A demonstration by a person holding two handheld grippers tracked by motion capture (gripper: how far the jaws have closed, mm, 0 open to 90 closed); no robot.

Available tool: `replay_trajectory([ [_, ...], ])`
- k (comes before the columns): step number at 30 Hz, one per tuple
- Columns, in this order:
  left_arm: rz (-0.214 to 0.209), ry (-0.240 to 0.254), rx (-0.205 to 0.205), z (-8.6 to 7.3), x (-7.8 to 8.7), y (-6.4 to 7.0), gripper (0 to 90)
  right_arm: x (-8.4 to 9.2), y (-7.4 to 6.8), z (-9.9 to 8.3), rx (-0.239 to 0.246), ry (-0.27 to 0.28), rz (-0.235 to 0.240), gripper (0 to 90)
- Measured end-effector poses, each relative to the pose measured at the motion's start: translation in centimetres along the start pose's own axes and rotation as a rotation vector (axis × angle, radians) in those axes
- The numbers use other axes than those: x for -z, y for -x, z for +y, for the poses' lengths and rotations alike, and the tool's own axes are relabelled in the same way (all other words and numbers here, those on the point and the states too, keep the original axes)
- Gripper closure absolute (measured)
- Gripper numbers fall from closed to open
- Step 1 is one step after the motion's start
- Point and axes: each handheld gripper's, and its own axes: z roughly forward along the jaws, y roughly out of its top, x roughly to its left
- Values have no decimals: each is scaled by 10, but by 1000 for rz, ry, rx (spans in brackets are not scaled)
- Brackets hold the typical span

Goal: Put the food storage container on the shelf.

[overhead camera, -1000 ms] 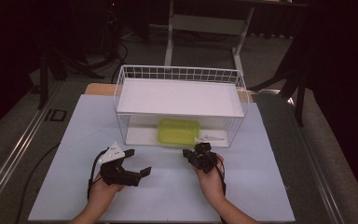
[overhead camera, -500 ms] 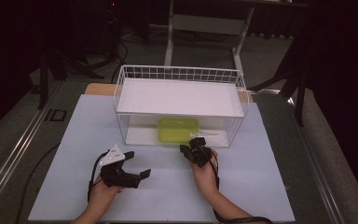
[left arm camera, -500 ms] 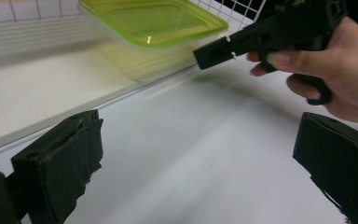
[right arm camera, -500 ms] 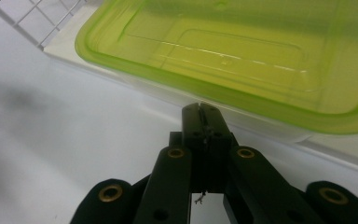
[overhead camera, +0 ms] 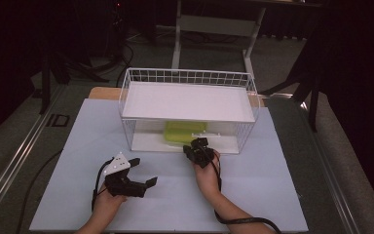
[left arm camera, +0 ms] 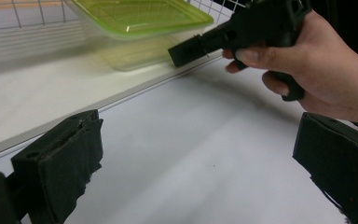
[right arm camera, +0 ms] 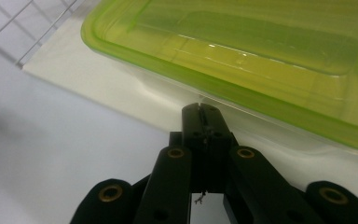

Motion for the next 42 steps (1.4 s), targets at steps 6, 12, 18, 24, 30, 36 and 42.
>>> replay_trajectory([
  [6,-10,-1,7,-1,0,0,22,-6,10,8,-33,15,-27,900],
  [12,-9,7,10,-1,0,0,23,-9,15,12,-41,22,-34,900],
  [18,-10,4,6,-1,0,-1,23,-15,16,16,-73,25,-29,900],
  [24,-11,4,5,-1,0,-1,23,-17,15,24,-63,33,-23,900],
  [30,-14,-1,4,-1,0,-1,23,-21,11,25,-56,28,-26,900],
  [36,-15,-5,1,-1,0,0,23,-22,10,25,-45,24,-29,900],
  [42,-13,-4,-14,0,1,2,23,-13,5,20,-56,25,-11,900],
])
